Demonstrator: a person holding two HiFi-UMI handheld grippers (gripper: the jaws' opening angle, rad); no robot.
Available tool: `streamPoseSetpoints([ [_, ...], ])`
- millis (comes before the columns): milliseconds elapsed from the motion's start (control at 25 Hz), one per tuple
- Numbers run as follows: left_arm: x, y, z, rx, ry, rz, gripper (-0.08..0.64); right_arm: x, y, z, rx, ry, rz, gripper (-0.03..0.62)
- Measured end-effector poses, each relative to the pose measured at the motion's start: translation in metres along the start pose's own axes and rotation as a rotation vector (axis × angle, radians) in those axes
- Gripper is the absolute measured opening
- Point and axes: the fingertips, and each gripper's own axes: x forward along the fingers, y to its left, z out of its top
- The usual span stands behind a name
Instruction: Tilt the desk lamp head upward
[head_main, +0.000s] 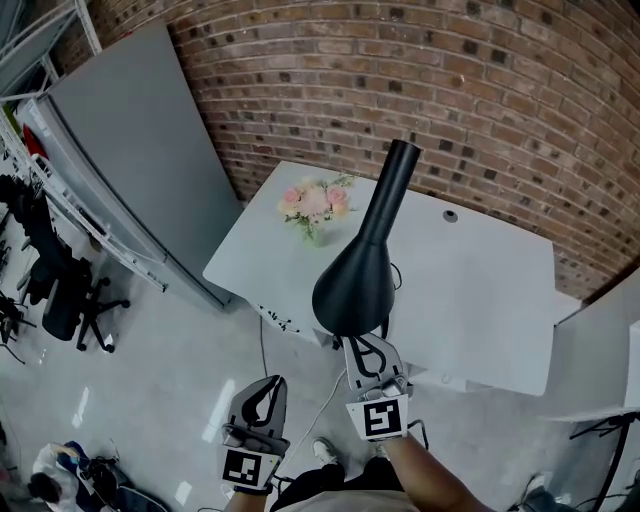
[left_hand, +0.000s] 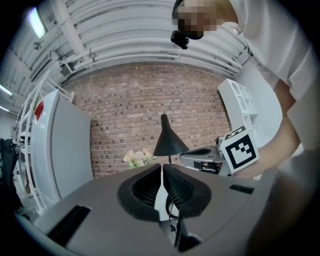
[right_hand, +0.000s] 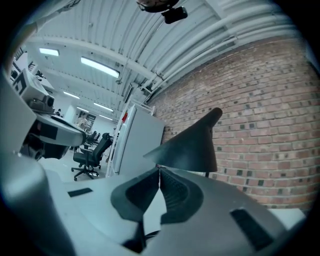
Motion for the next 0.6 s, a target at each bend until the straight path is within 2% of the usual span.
streamPoseSetpoints([
  [240, -0.01, 0.006, -0.004, 0.017, 0.035, 0.01, 0.02, 0.012, -0.015, -0.003, 0.001, -0.013, -0.044, 0.018],
  [400, -0.013, 0.011, -0.005, 0.026, 0.037, 0.016, 0.02, 0.013, -0.012, 0.002, 0.045, -0.043, -0.043, 0.018],
  [600, -0.014, 0.01, -0.008, 0.02, 0.036, 0.012, 0.02, 0.01, -0.009, 0.006, 0.038, -0.046, -0.03, 0.018],
])
